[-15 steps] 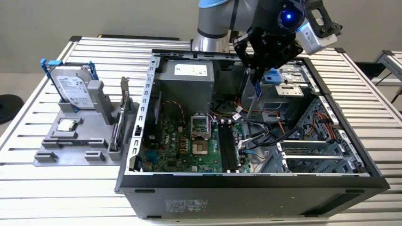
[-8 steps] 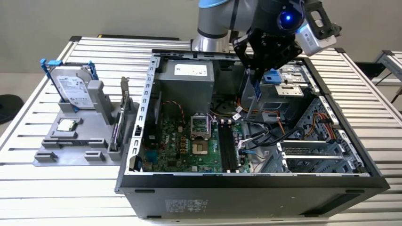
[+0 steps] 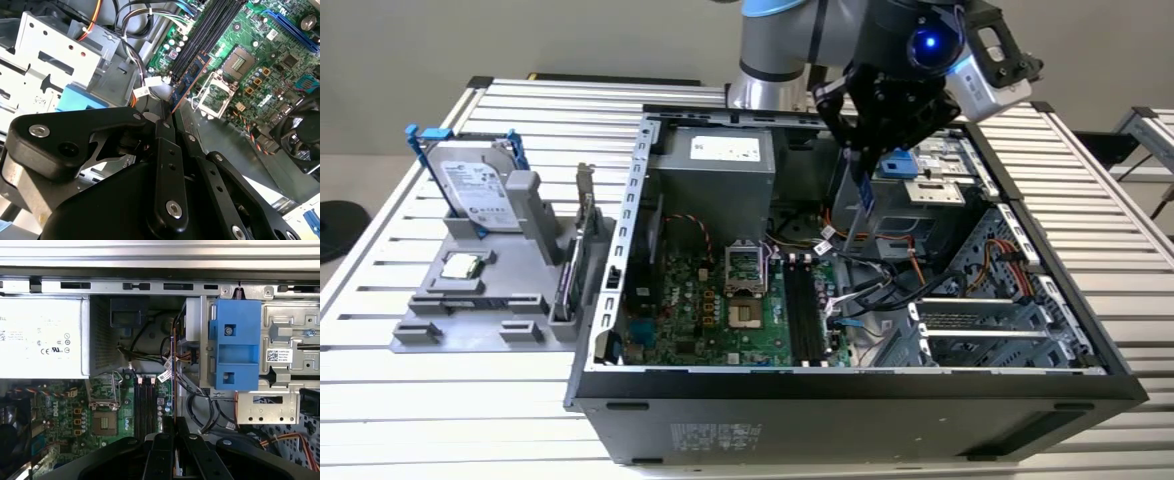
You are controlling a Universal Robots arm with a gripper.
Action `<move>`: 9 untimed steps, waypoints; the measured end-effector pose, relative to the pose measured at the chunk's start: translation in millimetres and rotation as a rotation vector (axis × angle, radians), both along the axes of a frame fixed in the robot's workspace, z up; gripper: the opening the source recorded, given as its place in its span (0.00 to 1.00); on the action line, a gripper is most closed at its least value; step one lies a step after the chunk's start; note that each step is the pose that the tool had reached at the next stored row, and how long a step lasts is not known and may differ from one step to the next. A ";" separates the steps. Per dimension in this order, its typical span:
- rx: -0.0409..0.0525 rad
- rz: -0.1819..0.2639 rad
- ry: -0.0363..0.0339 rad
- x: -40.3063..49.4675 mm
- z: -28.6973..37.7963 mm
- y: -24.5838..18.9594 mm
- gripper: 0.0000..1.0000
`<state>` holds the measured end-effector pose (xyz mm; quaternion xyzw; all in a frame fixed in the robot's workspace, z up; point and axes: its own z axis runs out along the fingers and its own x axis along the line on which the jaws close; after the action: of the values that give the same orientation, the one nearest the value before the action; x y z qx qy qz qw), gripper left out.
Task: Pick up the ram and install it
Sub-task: 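Insert the ram into the slot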
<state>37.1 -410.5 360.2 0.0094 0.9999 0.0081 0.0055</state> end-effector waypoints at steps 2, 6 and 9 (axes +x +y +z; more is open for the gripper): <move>-0.0001 0.000 0.0000 0.0 -0.7 0.0 0.00; -0.0001 0.000 0.0000 0.0 -2.1 0.0 0.00; -0.0001 0.000 0.0000 0.0 -2.9 0.0 0.00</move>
<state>37.1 -410.5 357.3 0.0094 0.9999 0.0080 0.0055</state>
